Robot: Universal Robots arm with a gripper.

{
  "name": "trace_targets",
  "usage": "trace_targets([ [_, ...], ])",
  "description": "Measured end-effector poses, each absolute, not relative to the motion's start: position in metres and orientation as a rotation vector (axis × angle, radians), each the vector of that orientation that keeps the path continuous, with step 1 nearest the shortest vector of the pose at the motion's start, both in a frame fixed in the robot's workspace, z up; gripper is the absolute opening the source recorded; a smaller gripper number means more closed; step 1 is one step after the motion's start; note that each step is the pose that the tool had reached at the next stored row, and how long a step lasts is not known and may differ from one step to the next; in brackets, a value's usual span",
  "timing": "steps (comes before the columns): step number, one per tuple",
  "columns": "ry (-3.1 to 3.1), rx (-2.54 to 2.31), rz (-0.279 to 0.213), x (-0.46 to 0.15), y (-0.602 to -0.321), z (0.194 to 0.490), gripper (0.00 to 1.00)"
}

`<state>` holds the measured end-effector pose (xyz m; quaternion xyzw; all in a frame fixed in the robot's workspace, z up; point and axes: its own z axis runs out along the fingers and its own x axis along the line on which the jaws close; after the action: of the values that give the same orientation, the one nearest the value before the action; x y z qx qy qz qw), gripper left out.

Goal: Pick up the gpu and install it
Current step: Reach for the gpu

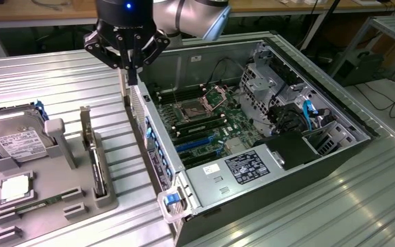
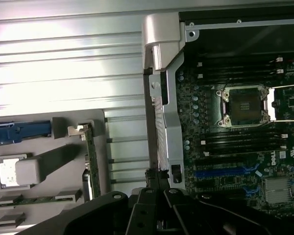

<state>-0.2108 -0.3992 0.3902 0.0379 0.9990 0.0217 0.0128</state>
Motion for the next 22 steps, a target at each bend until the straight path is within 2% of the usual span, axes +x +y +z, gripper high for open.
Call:
trace_targets([
  [22, 3.114, 0.118, 0.067, -0.227, -0.400, 0.390, 0.11],
])
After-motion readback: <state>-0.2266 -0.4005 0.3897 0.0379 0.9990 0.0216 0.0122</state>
